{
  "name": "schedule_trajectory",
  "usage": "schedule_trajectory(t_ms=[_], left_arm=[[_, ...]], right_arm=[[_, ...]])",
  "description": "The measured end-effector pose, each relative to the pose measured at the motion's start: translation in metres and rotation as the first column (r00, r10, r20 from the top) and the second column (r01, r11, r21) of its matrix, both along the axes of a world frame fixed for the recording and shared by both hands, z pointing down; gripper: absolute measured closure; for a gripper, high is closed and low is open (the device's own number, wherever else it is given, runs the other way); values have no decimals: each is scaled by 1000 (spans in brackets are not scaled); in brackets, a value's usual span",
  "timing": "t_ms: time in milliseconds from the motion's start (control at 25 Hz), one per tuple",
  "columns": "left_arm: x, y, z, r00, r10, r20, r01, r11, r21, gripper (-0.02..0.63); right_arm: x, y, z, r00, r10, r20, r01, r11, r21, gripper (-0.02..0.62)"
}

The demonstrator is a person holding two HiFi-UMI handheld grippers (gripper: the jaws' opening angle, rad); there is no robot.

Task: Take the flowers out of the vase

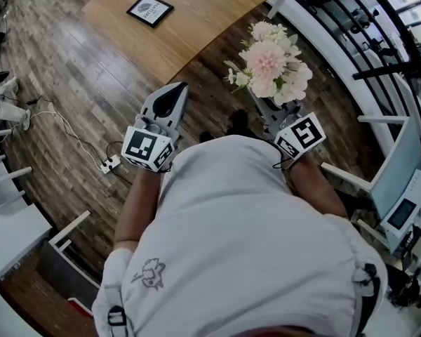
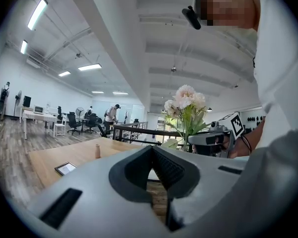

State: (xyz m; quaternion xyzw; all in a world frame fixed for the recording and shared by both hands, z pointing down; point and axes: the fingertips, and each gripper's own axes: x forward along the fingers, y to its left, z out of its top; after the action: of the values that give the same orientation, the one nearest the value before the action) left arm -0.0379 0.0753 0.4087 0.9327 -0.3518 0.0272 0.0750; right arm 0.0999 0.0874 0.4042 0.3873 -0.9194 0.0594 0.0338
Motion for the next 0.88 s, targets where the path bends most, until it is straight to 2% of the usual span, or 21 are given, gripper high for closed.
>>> schedule_trajectory(t_ms=[520, 880], left_arm=[[-7, 9, 0, 1000, 2, -16, -2, 1000, 12, 601], [5, 9, -3, 1000, 1, -13, -1, 1000, 8, 601]], right_arm=[[-5, 9, 0, 1000, 1, -4, -1, 1000, 11, 548], [5, 7, -3, 1000, -11, -2, 11, 1000, 12, 548]])
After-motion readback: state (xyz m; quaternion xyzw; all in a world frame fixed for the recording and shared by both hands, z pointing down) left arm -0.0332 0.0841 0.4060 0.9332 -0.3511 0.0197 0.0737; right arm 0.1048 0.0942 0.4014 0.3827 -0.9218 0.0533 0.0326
